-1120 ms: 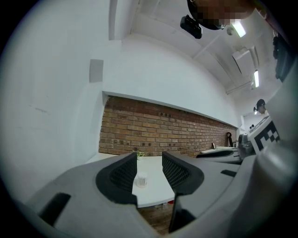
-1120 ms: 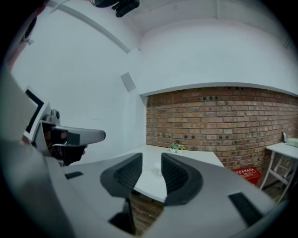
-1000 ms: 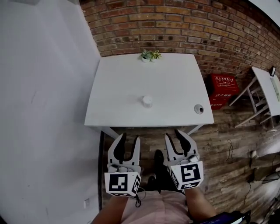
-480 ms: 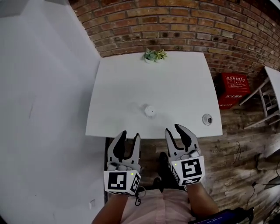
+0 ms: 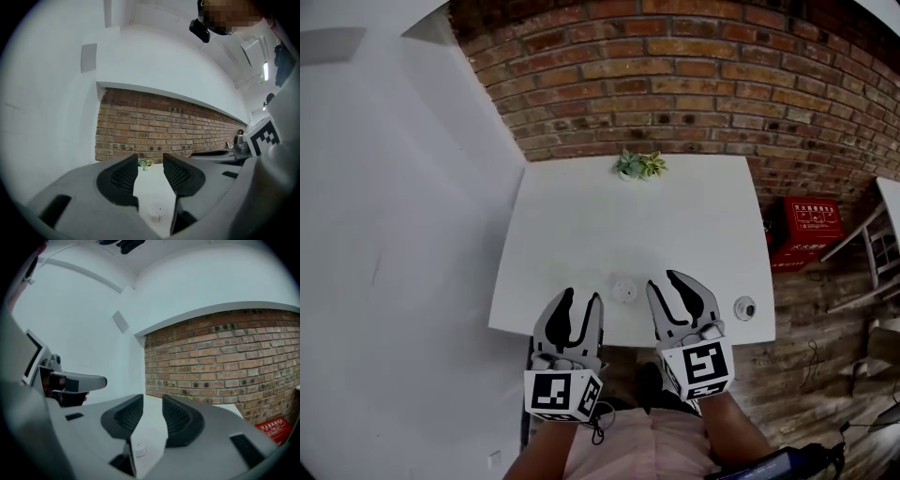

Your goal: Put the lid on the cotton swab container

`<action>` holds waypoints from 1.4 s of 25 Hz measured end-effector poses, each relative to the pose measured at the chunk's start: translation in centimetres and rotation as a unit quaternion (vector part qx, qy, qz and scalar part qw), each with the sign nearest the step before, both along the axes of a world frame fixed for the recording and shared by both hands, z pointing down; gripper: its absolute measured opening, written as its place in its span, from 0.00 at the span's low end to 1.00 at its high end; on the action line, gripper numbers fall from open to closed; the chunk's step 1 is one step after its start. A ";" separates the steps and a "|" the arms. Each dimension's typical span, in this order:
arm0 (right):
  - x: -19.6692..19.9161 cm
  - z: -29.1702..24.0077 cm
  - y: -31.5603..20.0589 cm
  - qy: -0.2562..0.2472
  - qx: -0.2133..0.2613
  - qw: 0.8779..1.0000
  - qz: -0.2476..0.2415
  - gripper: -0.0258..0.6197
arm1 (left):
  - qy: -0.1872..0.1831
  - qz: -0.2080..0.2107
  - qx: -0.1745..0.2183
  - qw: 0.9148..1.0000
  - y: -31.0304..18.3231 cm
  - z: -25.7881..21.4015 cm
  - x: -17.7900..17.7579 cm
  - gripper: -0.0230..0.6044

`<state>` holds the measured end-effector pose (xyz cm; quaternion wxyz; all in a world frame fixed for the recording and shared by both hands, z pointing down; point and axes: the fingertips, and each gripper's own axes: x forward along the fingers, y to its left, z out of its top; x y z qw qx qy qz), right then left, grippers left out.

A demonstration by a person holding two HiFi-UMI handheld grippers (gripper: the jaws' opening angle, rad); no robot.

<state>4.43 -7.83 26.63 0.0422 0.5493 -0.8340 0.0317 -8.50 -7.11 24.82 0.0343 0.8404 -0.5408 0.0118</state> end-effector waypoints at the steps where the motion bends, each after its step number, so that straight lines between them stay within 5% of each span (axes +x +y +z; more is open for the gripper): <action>1: 0.1 -0.4 -0.6 0.002 0.006 1.000 -0.002 0.24 | 0.004 -0.002 0.003 1.000 -0.5 -0.2 0.0 0.32; 15: -2.9 0.5 -5.5 0.010 -0.007 0.999 -0.040 0.26 | 0.034 -0.010 -0.019 0.999 -5.7 0.5 -2.5 0.32; 29: -6.8 10.3 -4.1 0.021 -0.116 0.985 -0.125 0.50 | 0.068 0.075 -0.114 0.988 -7.7 9.3 -1.3 0.42; 35: -6.4 15.3 -2.3 0.032 -0.166 0.979 -0.117 0.52 | 0.079 0.095 -0.153 0.980 -5.9 13.4 -0.7 0.49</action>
